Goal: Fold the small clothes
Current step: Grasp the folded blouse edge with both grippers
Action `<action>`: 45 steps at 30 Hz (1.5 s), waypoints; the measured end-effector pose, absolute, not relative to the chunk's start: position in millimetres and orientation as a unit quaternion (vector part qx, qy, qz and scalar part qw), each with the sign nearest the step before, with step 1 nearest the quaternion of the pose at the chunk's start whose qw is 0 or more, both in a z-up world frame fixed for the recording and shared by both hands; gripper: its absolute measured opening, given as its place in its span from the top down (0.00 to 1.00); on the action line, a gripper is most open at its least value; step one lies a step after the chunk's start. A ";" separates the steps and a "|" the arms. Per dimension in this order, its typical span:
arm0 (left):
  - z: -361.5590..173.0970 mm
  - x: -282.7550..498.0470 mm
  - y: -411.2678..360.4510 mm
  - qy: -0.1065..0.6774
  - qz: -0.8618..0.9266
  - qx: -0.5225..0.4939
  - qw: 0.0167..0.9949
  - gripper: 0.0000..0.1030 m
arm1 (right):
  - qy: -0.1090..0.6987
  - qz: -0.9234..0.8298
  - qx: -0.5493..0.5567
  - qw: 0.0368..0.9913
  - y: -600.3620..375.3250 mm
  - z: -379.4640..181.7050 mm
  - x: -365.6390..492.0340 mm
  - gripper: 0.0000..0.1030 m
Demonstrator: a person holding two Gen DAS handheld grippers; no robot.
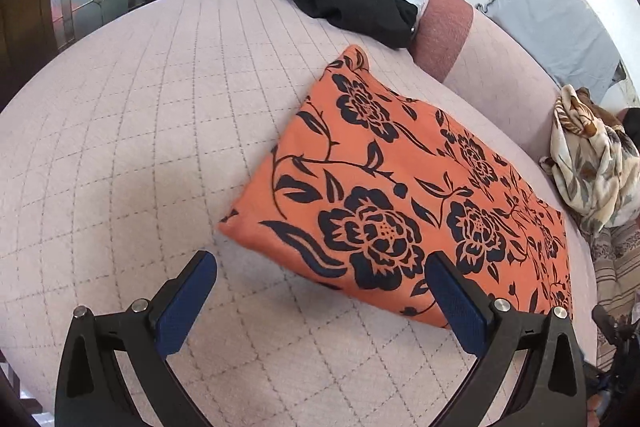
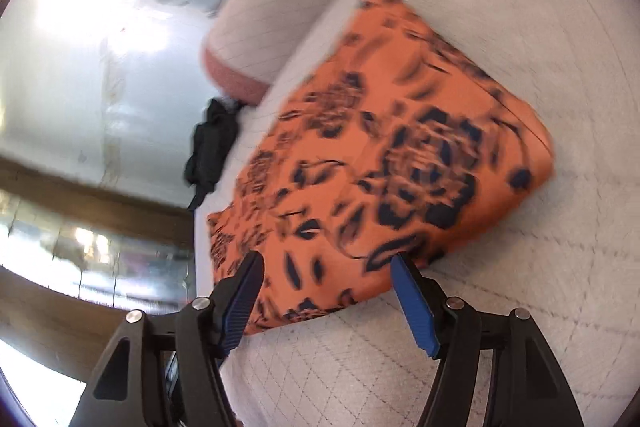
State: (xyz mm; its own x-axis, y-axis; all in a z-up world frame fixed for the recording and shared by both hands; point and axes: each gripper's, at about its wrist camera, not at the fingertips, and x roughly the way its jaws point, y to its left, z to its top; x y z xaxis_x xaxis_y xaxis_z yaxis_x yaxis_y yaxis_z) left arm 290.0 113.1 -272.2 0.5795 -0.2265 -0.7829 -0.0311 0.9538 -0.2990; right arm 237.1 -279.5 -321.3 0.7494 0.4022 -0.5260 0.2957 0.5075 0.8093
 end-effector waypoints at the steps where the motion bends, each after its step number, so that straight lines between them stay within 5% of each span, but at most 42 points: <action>1: -274.6 291.8 113.5 0.460 -0.060 -0.146 0.874 0.00 | 0.349 0.047 0.478 0.805 -274.3 -314.7 238.4 0.36; 7: -278.7 292.6 122.4 0.457 -0.056 -0.162 0.873 0.18 | 0.349 0.080 0.427 0.830 -238.4 -303.1 263.0 0.61; 12: -280.9 290.1 123.6 0.459 -0.055 -0.161 0.872 0.20 | 0.363 0.077 0.401 0.838 -210.0 -305.4 291.3 0.62; 16: -284.4 290.0 125.6 0.472 -0.071 -0.175 0.861 0.19 | 0.455 0.052 0.399 0.794 -194.1 -342.9 319.0 0.63; 23: -285.2 294.0 125.5 0.468 -0.085 -0.194 0.858 0.18 | 0.437 0.063 0.412 0.797 -201.0 -337.6 311.2 0.62; 25: -285.0 293.7 123.9 0.462 -0.093 -0.197 0.860 0.26 | 0.413 0.070 0.395 0.817 -201.1 -326.2 306.3 0.61; 27: -286.4 294.6 118.9 0.463 -0.098 -0.188 0.861 0.49 | 0.391 0.083 0.379 0.835 -199.7 -314.1 301.5 0.61; 31: -288.3 296.7 113.9 0.463 -0.096 -0.177 0.863 0.48 | 0.457 0.066 0.357 0.812 -192.0 -335.6 317.9 0.62; 36: -289.3 300.6 113.7 0.464 -0.114 -0.199 0.856 0.27 | 0.462 0.079 0.361 0.806 -194.3 -334.2 320.5 0.63; 42: -288.5 301.5 114.0 0.451 -0.116 -0.209 0.860 0.28 | 0.434 0.095 0.364 0.818 -207.5 -324.4 307.5 0.61; 45: -285.2 298.2 109.9 0.434 -0.113 -0.189 0.874 0.43 | 0.427 0.103 0.357 0.824 -207.7 -318.7 301.2 0.62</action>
